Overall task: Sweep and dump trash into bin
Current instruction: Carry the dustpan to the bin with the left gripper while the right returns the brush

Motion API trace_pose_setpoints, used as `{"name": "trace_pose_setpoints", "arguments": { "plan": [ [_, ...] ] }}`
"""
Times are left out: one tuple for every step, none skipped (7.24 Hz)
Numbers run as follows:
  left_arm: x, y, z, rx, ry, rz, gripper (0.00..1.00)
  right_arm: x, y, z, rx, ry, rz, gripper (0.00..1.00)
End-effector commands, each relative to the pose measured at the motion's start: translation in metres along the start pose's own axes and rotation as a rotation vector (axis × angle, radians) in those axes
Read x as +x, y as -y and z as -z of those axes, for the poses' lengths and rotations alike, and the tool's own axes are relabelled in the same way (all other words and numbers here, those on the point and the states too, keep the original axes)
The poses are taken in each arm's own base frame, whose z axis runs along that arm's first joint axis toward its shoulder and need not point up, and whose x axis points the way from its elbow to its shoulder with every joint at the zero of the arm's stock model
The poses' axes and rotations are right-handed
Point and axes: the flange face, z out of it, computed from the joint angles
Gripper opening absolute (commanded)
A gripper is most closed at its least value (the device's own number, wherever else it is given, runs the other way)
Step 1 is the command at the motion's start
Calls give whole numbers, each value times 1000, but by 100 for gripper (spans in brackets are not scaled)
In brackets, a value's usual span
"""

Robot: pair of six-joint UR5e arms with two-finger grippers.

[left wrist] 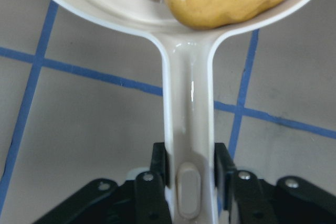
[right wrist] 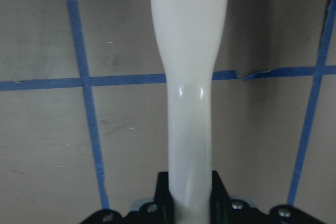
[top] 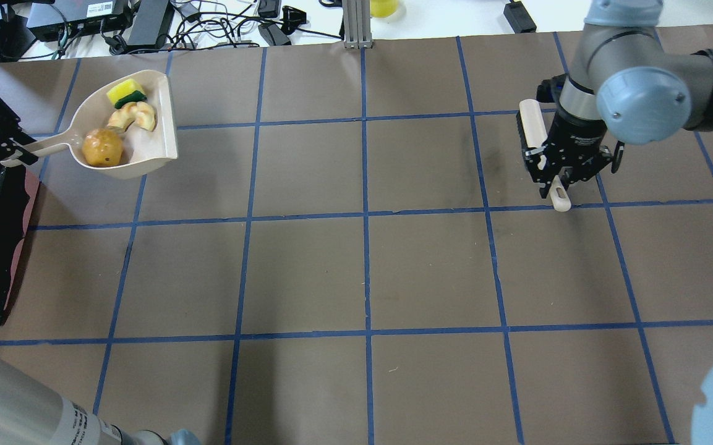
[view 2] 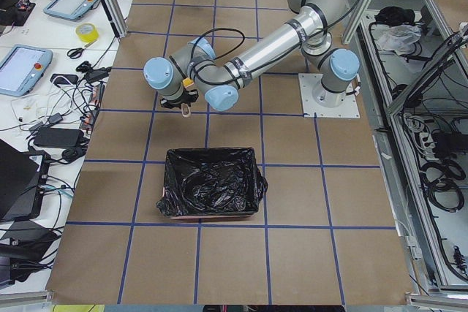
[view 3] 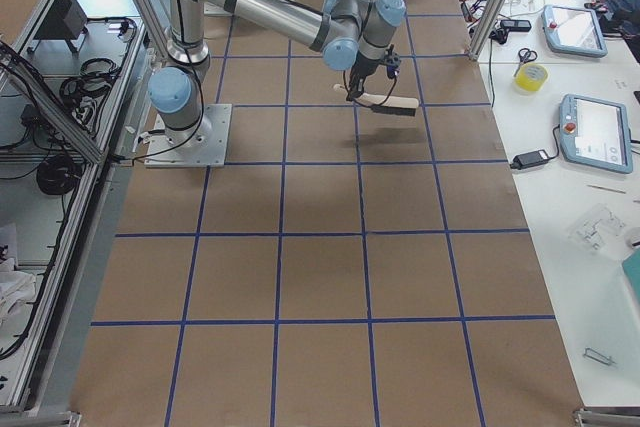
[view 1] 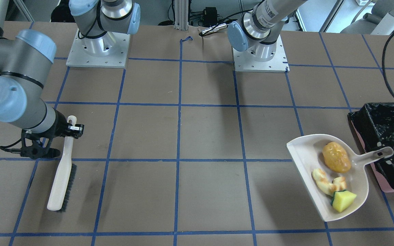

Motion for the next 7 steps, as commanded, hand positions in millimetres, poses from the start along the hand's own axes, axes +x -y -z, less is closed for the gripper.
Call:
{"name": "trace_pose_setpoints", "arguments": {
  "plan": [
    [13,-72,26,23,6,55,0,90,-11,-20,25,-21,31,0],
    [11,-88,39,15,31,53,0,109,-10,-30,49,-32,26,0],
    [10,-98,62,-59,46,-7,0,113,4,-42,74,-42,25,0],
    [14,-114,90,-125,68,-55,0,119,17,-56,83,-43,20,0],
    [20,-139,110,-169,81,-79,0,120,20,-57,92,-44,16,0],
    [22,-166,118,-208,75,-169,0,122,23,-50,92,-44,26,0],
    [25,-203,123,-238,98,-250,0,115,22,-49,68,-38,39,0]
  ]
}}
